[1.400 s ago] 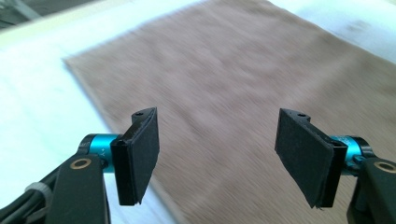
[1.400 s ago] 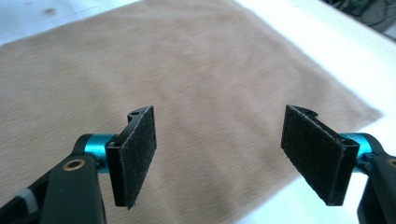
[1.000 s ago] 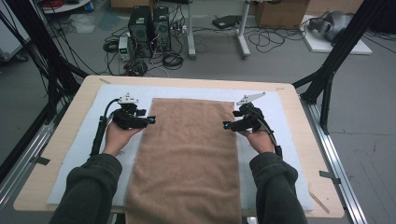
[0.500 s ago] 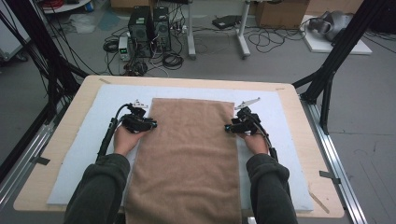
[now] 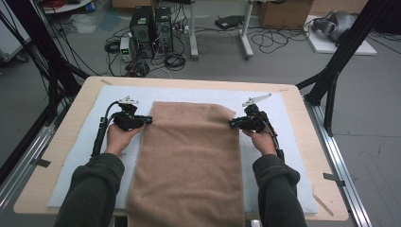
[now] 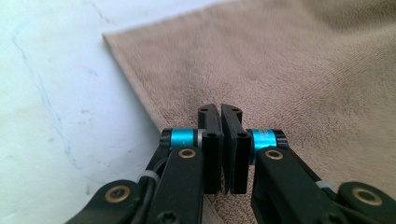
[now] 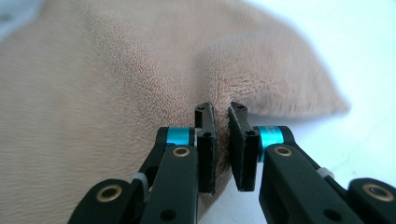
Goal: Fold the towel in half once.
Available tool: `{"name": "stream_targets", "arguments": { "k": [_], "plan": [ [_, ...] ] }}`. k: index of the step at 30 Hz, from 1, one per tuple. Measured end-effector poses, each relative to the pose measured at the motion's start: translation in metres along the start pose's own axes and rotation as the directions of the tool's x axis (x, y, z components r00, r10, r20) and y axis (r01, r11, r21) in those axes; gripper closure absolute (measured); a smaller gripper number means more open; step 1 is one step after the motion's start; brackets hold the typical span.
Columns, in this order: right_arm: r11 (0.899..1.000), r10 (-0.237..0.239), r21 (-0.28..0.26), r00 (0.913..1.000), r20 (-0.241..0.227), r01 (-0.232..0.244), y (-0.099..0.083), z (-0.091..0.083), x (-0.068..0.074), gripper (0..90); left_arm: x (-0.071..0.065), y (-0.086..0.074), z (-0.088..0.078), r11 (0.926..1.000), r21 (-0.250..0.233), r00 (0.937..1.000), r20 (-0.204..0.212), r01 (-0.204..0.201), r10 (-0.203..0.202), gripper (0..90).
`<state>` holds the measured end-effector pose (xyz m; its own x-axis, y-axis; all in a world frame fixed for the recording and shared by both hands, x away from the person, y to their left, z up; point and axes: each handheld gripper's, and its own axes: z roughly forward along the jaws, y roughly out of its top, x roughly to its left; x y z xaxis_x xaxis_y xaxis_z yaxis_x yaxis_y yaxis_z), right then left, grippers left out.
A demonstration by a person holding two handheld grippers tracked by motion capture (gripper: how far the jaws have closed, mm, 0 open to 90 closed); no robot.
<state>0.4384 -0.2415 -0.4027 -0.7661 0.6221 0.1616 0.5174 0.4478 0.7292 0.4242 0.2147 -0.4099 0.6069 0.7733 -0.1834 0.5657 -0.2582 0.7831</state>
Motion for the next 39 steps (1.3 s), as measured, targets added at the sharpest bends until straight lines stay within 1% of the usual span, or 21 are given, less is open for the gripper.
{"name": "stream_targets", "arguments": {
  "k": [3,4,6,8,10,11,13,15,17,18,20,21,22,25,26,27,29,32,36,38,39],
  "plan": [
    [0.999,-0.011,-0.042,0.9991,-0.040,0.010,0.007,-0.016,0.008,82.5,-0.003,0.002,-0.020,0.9993,-0.015,0.9981,0.051,-0.033,0.034,86.6],
    [0.999,-0.013,-0.045,0.9982,-0.058,0.010,0.008,-0.021,0.012,82.4,-0.006,0.001,-0.028,0.9986,-0.045,0.9975,0.065,-0.027,0.029,86.5],
    [0.999,-0.039,-0.031,0.9965,-0.074,0.036,0.008,-0.031,0.022,82.1,-0.011,-0.003,-0.044,0.9968,-0.065,0.9951,0.084,-0.046,0.051,86.5],
    [0.998,-0.064,-0.023,0.9942,-0.086,0.062,0.005,-0.040,0.035,81.9,-0.018,-0.011,-0.057,0.9947,-0.079,0.9937,0.086,-0.066,0.073,89.3],
    [0.991,-0.132,-0.011,0.9895,-0.059,0.131,-0.003,-0.049,0.052,81.8,-0.024,-0.025,-0.070,0.9925,-0.088,0.9912,0.094,-0.086,0.094,89.3],
    [0.989,-0.145,-0.010,0.9878,-0.055,0.145,-0.009,-0.053,0.061,81.9,-0.027,-0.032,-0.076,0.9914,-0.084,0.9892,0.099,-0.100,0.109,89.4],
    [0.986,-0.166,-0.017,0.9821,-0.089,0.165,-0.024,-0.056,0.075,82.1,-0.033,-0.047,-0.084,0.9899,-0.086,0.9866,0.109,-0.113,0.122,89.6],
    [0.983,-0.179,0.008,0.9789,-0.099,0.181,-0.038,-0.053,0.084,81.8,-0.036,-0.058,-0.086,0.9894,-0.079,0.9854,0.110,-0.122,0.130,89.5],
    [0.984,-0.168,0.033,0.9790,-0.115,0.173,-0.051,-0.048,0.087,79.2,-0.038,-0.064,-0.084,0.9886,-0.066,0.9852,0.097,-0.135,0.141,89.2],
    [0.986,-0.157,0.039,0.9815,-0.109,0.162,-0.056,-0.046,0.086,73.8,-0.037,-0.064,-0.082,0.9891,-0.071,0.9858,0.100,-0.129,0.136,86.7],
    [0.993,-0.107,0.027,0.9883,-0.108,0.111,-0.061,-0.044,0.082,62.8,-0.037,-0.060,-0.076,0.9892,-0.069,0.9875,0.081,-0.130,0.135,77.8],
    [0.995,-0.098,0.016,0.9913,-0.089,0.099,-0.061,-0.045,0.080,60.2,-0.037,-0.055,-0.072,0.9898,-0.059,0.9880,0.077,-0.129,0.134,74.0],
    [0.996,-0.094,0.001,0.9936,-0.062,0.094,-0.058,-0.047,0.077,58.8,-0.036,-0.048,-0.069,0.9896,-0.062,0.9884,0.071,-0.130,0.134,72.8],
    [0.996,-0.081,-0.041,0.9959,-0.042,0.079,-0.045,-0.049,0.070,54.4,-0.035,-0.028,-0.055,0.9919,-0.067,0.9912,0.070,-0.108,0.112,70.5],
    [0.996,-0.076,-0.042,0.9964,-0.037,0.075,-0.040,-0.046,0.067,52.6,-0.034,-0.022,-0.047,0.9931,-0.045,0.9903,0.082,-0.108,0.112,70.2],
    [0.997,-0.066,-0.039,0.9967,-0.046,0.065,-0.035,-0.042,0.064,51.1,-0.033,-0.017,-0.040,0.9923,-0.020,0.9900,0.069,-0.122,0.123,68.9],
    [0.998,-0.059,-0.032,0.9970,-0.051,0.057,-0.029,-0.035,0.058,47.2,-0.031,-0.012,-0.025,0.9930,0.001,0.9910,0.063,-0.118,0.118,65.8],
    [0.999,-0.026,-0.031,0.9973,-0.069,0.024,-0.025,-0.028,0.050,46.3,-0.028,-0.009,-0.005,0.9912,0.052,0.9924,0.023,-0.122,0.121,61.2],
    [1.000,-0.026,-0.017,0.9964,-0.080,0.025,-0.021,-0.027,0.048,45.5,-0.026,-0.013,0.012,0.9845,0.121,0.9919,0.008,-0.127,0.126,59.2],
    [0.999,-0.035,-0.025,0.9960,-0.082,0.033,-0.019,-0.031,0.052,45.3,-0.028,-0.017,0.018,0.9746,0.181,0.9912,0.017,-0.132,0.131,58.7],
    [0.998,-0.050,-0.029,0.9958,-0.076,0.048,-0.019,-0.033,0.054,45.4,-0.029,-0.019,0.021,0.9661,0.213,0.9890,0.012,-0.146,0.147,60.0]
  ]
}}
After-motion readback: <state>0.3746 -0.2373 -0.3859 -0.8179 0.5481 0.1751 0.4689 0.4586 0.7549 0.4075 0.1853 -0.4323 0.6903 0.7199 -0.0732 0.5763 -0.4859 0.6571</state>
